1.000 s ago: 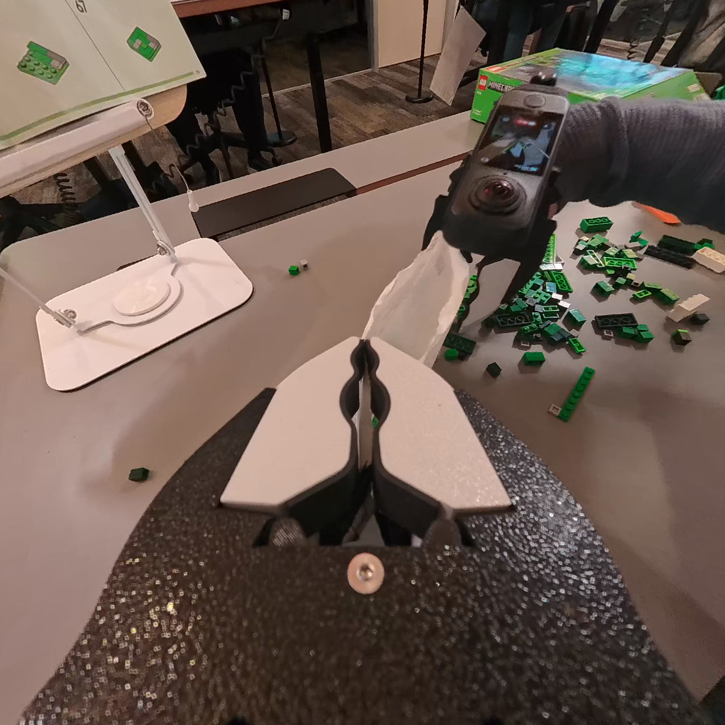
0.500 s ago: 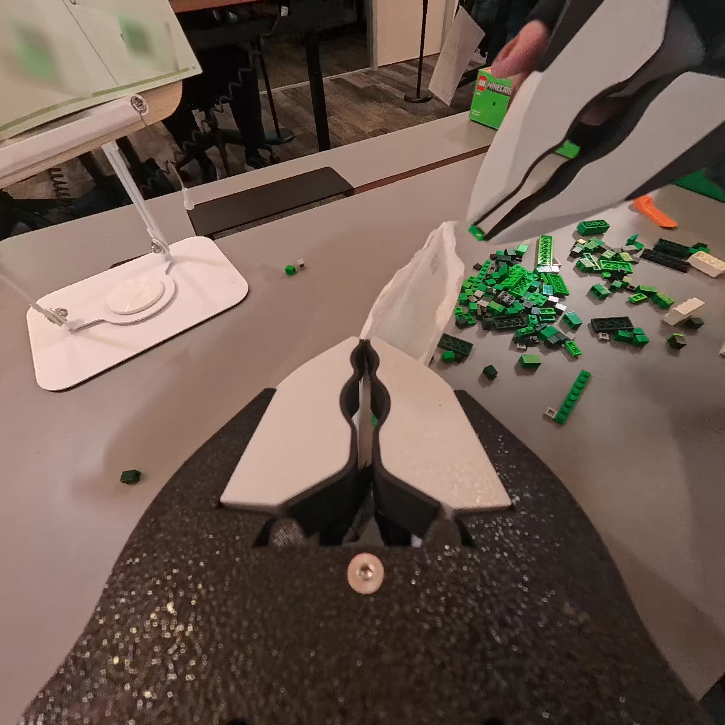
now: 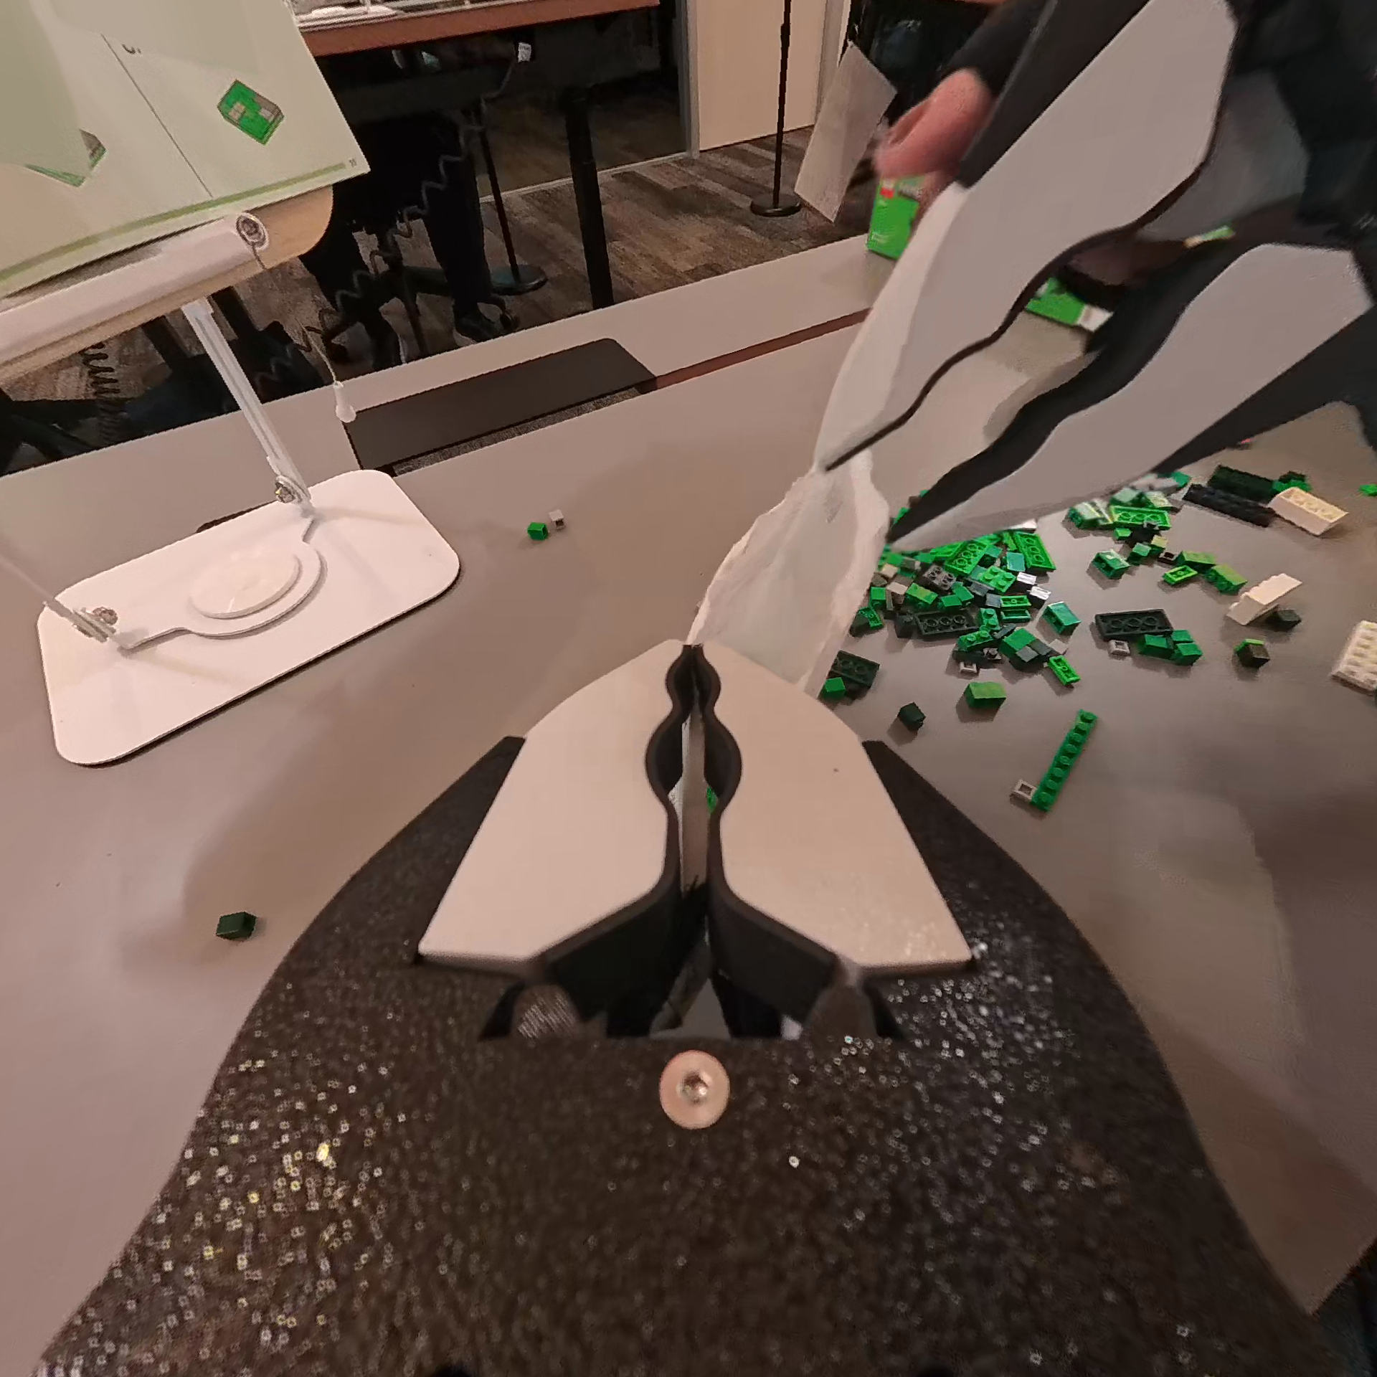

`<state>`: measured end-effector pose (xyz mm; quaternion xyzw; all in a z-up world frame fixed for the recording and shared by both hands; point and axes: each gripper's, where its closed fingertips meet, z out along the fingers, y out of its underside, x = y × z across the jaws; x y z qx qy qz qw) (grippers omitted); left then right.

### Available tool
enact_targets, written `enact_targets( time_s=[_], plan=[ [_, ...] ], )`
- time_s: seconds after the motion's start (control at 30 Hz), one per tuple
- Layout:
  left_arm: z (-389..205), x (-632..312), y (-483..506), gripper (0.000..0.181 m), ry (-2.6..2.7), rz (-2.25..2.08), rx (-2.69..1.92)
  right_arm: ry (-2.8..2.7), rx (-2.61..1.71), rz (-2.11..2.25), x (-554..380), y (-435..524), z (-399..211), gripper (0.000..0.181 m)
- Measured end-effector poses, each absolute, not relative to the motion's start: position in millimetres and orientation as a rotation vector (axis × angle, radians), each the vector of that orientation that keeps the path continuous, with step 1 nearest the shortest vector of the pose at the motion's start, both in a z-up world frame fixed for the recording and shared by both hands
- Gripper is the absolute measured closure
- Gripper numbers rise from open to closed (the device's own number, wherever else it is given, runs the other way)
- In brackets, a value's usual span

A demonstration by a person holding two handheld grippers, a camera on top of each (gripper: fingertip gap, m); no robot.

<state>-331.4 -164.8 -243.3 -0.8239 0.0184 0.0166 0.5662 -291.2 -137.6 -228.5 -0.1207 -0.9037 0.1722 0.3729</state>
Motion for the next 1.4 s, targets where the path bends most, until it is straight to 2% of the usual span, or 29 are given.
enact_targets(
  time_s=[0.13,0.4,0.57,0.93,1.4],
  plan=[
    [-241.7,-335.0,-167.0,0.181,0.032,0.041,-1.929,-2.236,-0.47,0.515,-262.4,-127.0,-225.7,0.156],
    [-240.6,-341.0,-169.0,0.181,0.011,0.048,-1.916,-1.91,-0.966,0.704,-209.0,-70.4,-255.9,0.154],
    [-245.5,-342.3,-166.0,0.181,0.012,0.078,-1.927,-1.814,-1.114,0.757,-188.9,-44.8,-286.0,0.156],
    [-252.9,-337.6,-159.8,0.181,0.024,0.072,-1.946,-1.675,-1.257,0.742,-163.2,3.2,-302.9,0.158],
    [-253.7,-339.4,-160.3,0.181,0.02,0.064,-1.945,-2.087,-1.349,0.856,-145.0,-45.2,-346.9,0.164]
  ],
)
